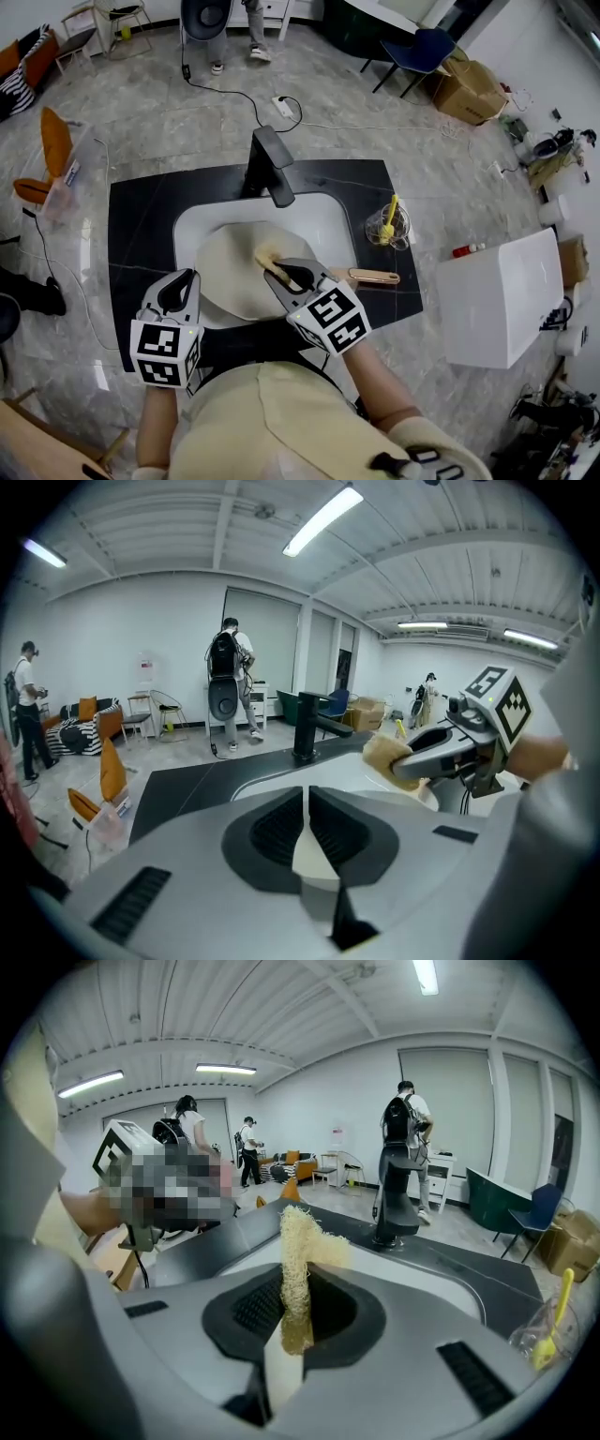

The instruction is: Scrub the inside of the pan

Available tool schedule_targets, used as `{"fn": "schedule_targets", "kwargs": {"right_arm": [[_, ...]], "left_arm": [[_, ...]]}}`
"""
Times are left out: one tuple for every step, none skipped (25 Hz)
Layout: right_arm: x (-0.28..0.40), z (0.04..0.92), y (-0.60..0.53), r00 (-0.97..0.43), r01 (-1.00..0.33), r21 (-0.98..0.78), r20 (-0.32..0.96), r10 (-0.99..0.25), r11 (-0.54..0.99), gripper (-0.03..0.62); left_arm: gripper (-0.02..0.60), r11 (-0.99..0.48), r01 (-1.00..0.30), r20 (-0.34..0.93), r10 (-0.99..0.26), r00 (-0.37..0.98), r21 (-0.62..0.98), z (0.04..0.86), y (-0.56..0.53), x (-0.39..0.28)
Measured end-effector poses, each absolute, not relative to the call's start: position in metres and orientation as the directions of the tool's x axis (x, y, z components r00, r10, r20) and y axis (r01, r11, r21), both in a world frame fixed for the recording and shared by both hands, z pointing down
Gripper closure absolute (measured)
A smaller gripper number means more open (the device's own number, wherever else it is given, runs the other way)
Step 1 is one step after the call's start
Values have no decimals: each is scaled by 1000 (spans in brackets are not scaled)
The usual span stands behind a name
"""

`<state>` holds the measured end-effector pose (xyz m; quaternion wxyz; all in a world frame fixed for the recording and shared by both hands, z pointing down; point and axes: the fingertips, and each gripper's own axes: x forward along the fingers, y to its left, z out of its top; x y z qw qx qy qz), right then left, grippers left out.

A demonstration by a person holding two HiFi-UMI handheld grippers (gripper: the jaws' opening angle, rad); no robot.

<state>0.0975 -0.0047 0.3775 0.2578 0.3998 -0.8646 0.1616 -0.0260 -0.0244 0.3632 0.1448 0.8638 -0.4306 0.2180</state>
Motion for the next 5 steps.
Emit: {"fn": "schedule_targets", "kwargs": {"right_arm": [[98,379,-5,-549,-775,-79,577,-605,627,539],[98,380,-5,-550,-776,-85,577,-604,625,539],[97,380,-5,-552,-777,-91,577,-603,623,539],[97,381,-5,-553,-777,-97,576,-602,622,539],[97,381,-5,-555,-778,-102,575,-601,620,539]], "left_arm": [[552,-593,-804,504,-678,535,56,364,-24,-25],[552,-598,-800,506,-676,535,47,364,-24,-25],[552,-603,-797,508,-675,535,39,365,-24,-25],[552,-607,-794,511,-673,535,32,365,-24,-25],[552,-610,-792,513,-672,535,26,366,-24,-25]]}}
